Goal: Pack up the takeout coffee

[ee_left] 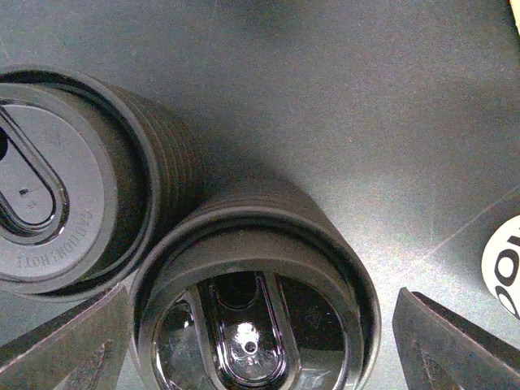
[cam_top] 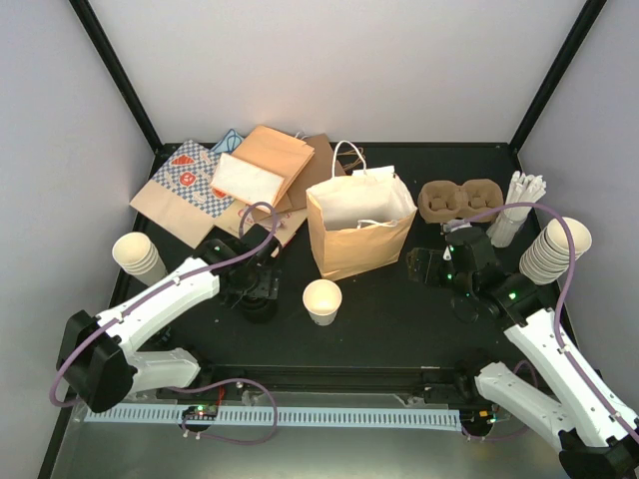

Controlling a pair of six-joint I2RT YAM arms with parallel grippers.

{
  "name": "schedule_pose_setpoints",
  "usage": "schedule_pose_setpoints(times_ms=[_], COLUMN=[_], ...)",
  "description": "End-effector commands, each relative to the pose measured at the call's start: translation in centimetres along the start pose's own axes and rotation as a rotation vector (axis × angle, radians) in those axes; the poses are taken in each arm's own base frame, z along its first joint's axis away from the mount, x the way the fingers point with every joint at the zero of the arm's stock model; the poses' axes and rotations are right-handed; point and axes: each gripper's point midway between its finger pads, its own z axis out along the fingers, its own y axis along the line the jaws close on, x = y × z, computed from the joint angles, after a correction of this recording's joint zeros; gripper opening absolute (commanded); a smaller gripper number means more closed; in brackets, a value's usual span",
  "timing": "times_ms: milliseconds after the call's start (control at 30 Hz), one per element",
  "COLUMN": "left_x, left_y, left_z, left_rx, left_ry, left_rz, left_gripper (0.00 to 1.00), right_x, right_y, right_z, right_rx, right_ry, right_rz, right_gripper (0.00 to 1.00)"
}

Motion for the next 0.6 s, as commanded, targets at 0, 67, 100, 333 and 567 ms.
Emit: schedule_pose_setpoints(times_ms=[0,67,100,333,567], left_x=[-0.3,-0.5,-0.6,-0.7,-0.5], left_y=[0.2,0.2,0.2,1.2,1.3], left_z=[-0.5,-1.0,-1.2,-1.5,-0.6], left_rx=[0.014,0.024,0.024,-0.001,-0.006], left_ry=[-0.018,-0.031,-0.037,-0.048,-0.013], left_rz=[-0.010,-0.012,-0.013,-0.036,-0.046], left_gripper=[0.90,0.91,0.91,0.93,0.93], right_x=[-0.3,-0.2,-0.2,-0.3,-0.3], right_y=[0.2,0.3,0.3,0.4,0.4], right_z=[0.1,0.2,0.2,0.3,0.2], right_rx=[-0.010,-0.012,-0.012,-0.016,-0.016], right_ry=[-0.011,-0.006,-0.005,-0.004,-0.005], right_rz=[-0.007,-0.009,-0.009,-0.011,-0.013], right_gripper=[1.00,1.00,1.00,1.00,1.00])
